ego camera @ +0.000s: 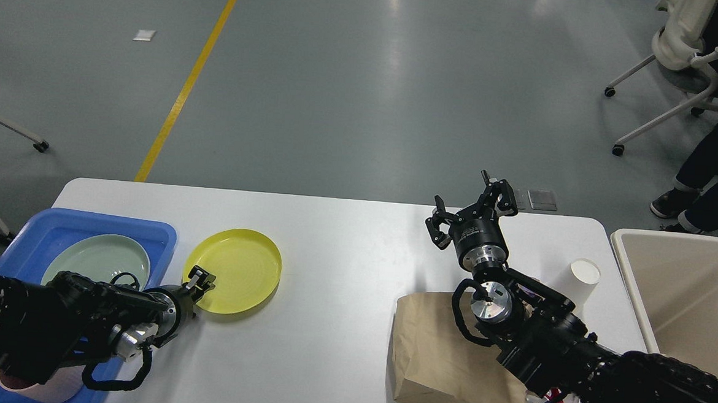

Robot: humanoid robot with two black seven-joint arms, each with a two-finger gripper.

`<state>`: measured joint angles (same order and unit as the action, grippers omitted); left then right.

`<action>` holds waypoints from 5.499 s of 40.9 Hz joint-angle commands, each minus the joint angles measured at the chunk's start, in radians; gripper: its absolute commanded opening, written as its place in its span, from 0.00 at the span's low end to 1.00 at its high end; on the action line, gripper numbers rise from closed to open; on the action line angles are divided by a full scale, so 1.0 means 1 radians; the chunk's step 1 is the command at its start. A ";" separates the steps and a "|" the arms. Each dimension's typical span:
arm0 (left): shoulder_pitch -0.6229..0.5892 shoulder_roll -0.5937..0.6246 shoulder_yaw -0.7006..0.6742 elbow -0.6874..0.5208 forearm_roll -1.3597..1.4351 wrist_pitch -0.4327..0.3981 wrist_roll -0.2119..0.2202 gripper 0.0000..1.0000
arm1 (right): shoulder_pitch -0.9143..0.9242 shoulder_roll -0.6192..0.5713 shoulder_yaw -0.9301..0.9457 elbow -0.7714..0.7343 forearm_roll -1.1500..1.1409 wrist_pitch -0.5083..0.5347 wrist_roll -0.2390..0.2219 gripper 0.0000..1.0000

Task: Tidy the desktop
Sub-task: 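Reach the left gripper to the yellow plate rim and grasp it, then lift the yellow plate and carry it onto the blue tray, then lower the yellow plate onto the green plate and open the left gripper, then raise the left gripper up away from the tray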

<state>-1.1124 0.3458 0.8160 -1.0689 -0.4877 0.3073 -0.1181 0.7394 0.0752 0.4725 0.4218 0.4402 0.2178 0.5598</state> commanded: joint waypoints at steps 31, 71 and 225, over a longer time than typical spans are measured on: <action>-0.020 0.018 0.017 -0.036 0.084 -0.105 0.051 0.00 | 0.000 0.000 0.000 0.000 0.000 0.000 0.000 1.00; -0.785 0.608 0.356 -0.114 0.747 -1.267 0.127 0.00 | 0.000 0.000 0.000 0.000 0.000 0.000 0.000 1.00; 0.154 0.266 -1.391 0.408 0.124 -0.323 -0.015 1.00 | -0.002 0.000 0.000 0.002 0.000 0.000 0.000 1.00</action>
<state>-0.9696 0.6215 -0.5410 -0.6624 -0.3565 -0.0138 -0.1281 0.7378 0.0752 0.4737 0.4237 0.4403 0.2178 0.5598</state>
